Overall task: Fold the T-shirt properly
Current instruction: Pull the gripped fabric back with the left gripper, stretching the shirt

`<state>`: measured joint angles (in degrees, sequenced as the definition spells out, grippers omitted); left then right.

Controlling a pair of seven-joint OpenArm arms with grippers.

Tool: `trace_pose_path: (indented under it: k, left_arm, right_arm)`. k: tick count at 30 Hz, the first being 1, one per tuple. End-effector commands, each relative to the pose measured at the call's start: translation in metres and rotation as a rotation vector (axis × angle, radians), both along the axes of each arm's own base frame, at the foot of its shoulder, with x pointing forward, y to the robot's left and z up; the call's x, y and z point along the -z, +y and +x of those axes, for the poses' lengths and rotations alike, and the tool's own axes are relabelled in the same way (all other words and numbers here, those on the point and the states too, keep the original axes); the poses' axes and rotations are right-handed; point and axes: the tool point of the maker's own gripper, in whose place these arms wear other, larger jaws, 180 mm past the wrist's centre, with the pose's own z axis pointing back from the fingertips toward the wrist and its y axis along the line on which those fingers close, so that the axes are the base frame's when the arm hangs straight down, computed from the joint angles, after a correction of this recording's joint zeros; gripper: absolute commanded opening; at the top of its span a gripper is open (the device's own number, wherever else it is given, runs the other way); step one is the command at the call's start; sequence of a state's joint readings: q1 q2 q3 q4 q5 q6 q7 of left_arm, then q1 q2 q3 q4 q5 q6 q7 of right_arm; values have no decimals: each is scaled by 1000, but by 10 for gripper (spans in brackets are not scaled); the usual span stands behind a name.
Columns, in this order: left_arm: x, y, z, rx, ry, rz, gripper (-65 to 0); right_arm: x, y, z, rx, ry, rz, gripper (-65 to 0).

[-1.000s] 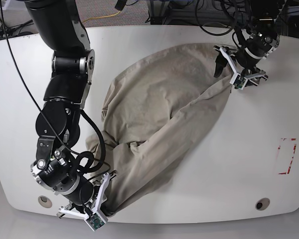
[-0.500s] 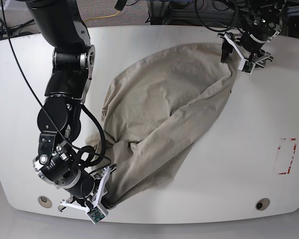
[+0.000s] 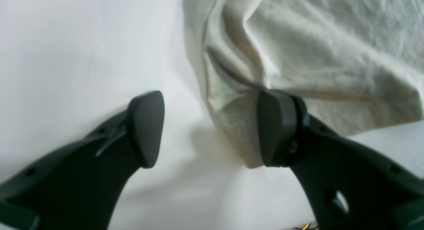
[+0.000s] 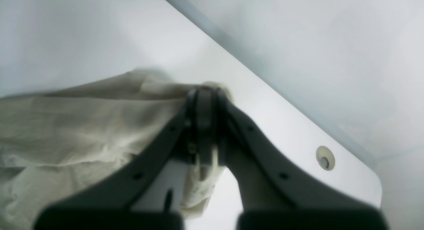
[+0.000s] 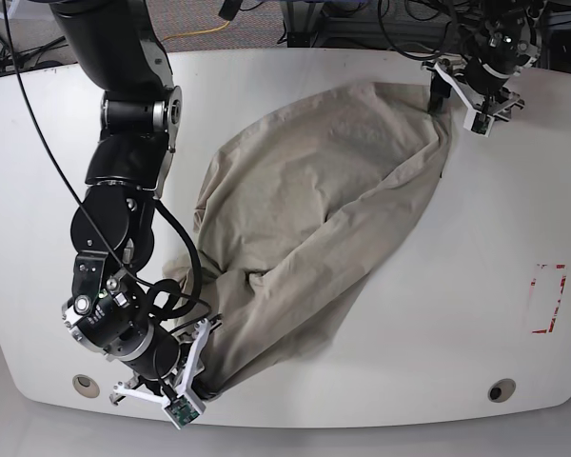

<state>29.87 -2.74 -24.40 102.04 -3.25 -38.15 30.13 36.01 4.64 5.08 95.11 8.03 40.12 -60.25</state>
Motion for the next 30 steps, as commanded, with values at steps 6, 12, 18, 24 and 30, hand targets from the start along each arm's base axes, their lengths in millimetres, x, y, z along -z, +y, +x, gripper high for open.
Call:
trace_pose_path:
  k: [6,12,18,24,30]
  left_arm:
    - [7,-32,-7,103,46,-35,-246]
    - [8,-33,-9,107,61,-31,-246]
    - [5,-37,-5,99,45,-66,-247]
    - [-4,-20,-7,-6,55,-166,-247]
    - [-16,10,-10,-97,59,-206,-247]
  right_arm:
    - [-27,3,4,-14,-75,22,-650]
    - [-27,3,4,-14,-75,22,-650]
    - [-27,3,4,-14,-75,22,-650]
    - [-27,3,4,-14,-75,22,-650]
    - [-28,3,4,-15,-77,22,-650]
